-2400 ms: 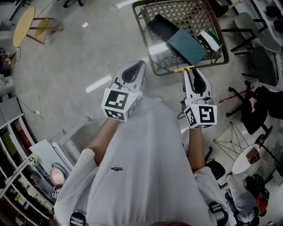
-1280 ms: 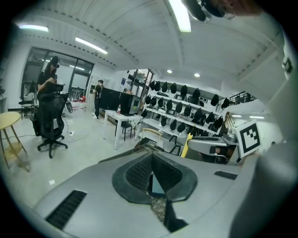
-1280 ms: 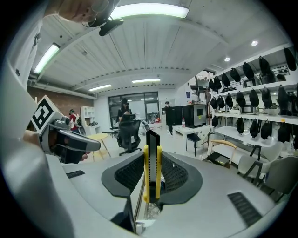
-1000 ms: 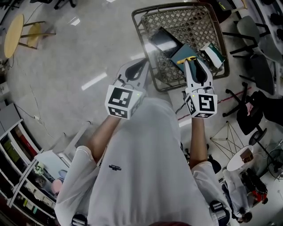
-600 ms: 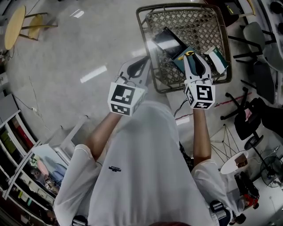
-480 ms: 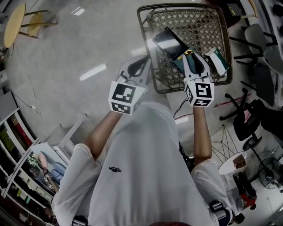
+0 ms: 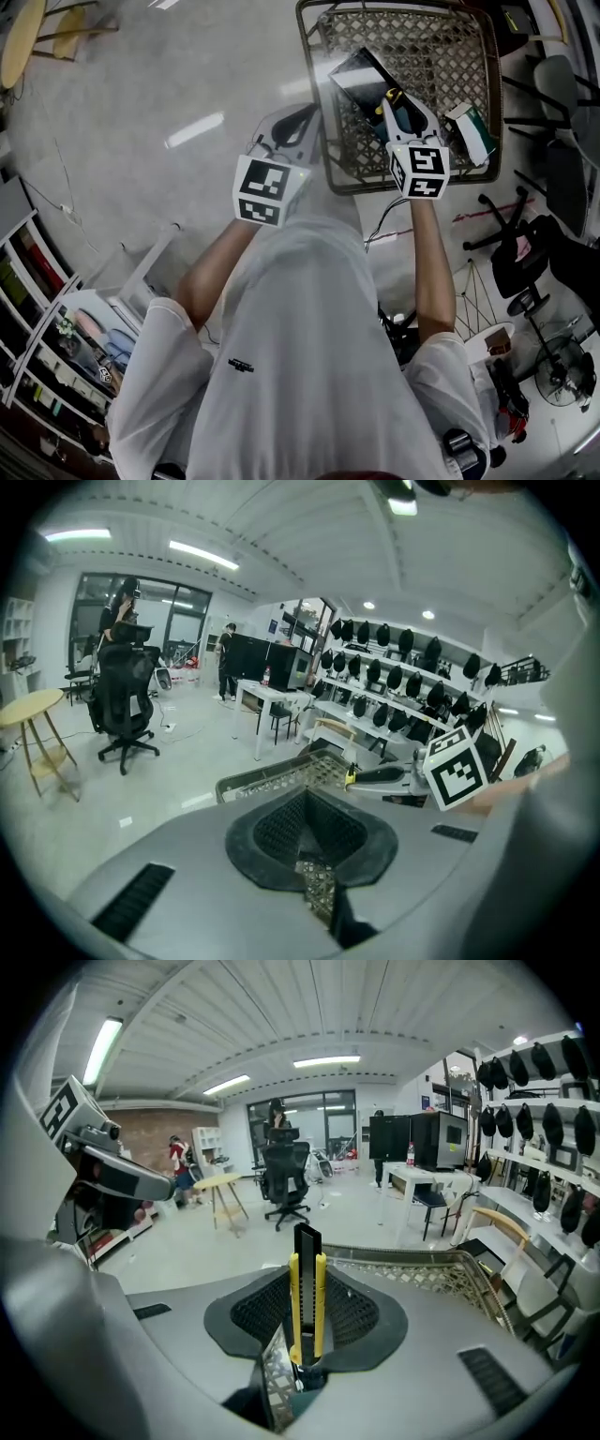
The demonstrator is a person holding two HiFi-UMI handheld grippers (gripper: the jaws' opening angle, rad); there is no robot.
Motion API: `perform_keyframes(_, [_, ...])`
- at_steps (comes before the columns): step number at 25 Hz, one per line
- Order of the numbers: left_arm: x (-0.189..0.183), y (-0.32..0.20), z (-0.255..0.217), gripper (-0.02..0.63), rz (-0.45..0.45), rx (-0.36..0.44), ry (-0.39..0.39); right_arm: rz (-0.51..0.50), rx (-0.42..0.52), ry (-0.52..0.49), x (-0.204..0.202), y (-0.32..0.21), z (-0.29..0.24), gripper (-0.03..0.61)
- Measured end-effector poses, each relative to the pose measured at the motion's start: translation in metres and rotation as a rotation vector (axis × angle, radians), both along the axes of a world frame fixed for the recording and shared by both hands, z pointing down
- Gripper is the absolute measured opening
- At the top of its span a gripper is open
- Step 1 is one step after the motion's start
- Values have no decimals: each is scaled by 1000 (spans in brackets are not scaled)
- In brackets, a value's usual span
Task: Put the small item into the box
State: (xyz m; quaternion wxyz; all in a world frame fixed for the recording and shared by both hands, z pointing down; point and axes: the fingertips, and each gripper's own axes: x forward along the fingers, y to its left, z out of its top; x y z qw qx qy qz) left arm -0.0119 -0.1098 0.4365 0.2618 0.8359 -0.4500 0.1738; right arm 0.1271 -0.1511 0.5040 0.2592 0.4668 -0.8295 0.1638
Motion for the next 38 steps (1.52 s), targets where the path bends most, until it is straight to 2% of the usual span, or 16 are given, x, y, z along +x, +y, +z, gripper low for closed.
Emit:
perform_keyframes(11, [7, -17, 33, 3, 23, -38, -21, -150, -123, 124, -16, -14, 74, 106])
perform_keyframes(18, [9, -19, 48, 3, 26, -62, -25, -207, -274, 198, -20, -14, 122, 106])
perform_keyframes(25, [12, -22, 58, 2, 31, -84, -20, -253, -352, 215, -32, -20, 143, 106])
perform_keyframes(38, [11, -28, 69, 2, 21, -106, -14, -403, -501, 265, -52, -20, 189, 106])
